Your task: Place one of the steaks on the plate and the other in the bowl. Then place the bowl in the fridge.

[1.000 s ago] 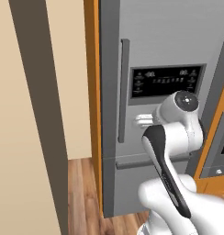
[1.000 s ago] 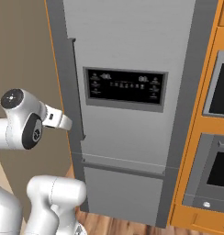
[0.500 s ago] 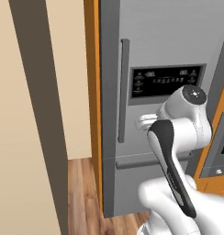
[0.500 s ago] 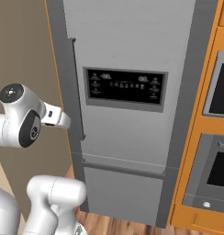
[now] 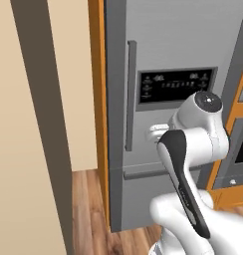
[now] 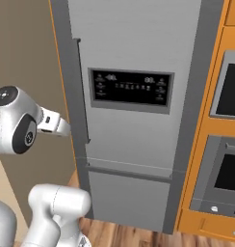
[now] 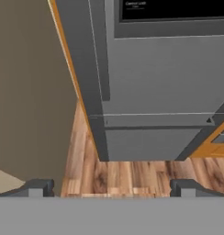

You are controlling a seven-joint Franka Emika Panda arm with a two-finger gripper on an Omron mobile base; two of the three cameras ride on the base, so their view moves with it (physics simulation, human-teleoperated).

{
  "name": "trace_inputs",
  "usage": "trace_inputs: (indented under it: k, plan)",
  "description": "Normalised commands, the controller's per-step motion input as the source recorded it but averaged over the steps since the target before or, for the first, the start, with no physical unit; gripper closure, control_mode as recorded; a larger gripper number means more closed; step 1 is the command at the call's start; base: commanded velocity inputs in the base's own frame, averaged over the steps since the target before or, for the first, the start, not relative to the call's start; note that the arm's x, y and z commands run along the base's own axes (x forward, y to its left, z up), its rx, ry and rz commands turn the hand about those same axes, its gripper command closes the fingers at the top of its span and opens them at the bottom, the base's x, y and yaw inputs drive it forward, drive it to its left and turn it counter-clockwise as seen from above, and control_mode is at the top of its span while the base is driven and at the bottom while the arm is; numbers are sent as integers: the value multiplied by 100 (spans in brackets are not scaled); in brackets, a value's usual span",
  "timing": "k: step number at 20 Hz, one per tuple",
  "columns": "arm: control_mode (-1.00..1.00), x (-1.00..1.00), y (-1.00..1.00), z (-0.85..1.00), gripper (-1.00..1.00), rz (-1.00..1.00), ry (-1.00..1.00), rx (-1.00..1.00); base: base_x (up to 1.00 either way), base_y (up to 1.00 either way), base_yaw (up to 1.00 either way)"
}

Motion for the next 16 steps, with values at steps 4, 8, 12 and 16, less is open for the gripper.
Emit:
trace_inputs:
  k: [4,8,12,16]
  plan:
    - [100,0,0,0,-100,0,0,0,-27,12,-10]
    - [100,0,0,0,-100,0,0,0,-1,41,-13]
    - [100,0,0,0,-100,0,0,0,1,51,-10]
    - [-100,0,0,0,-100,0,0,0,0,4,-1]
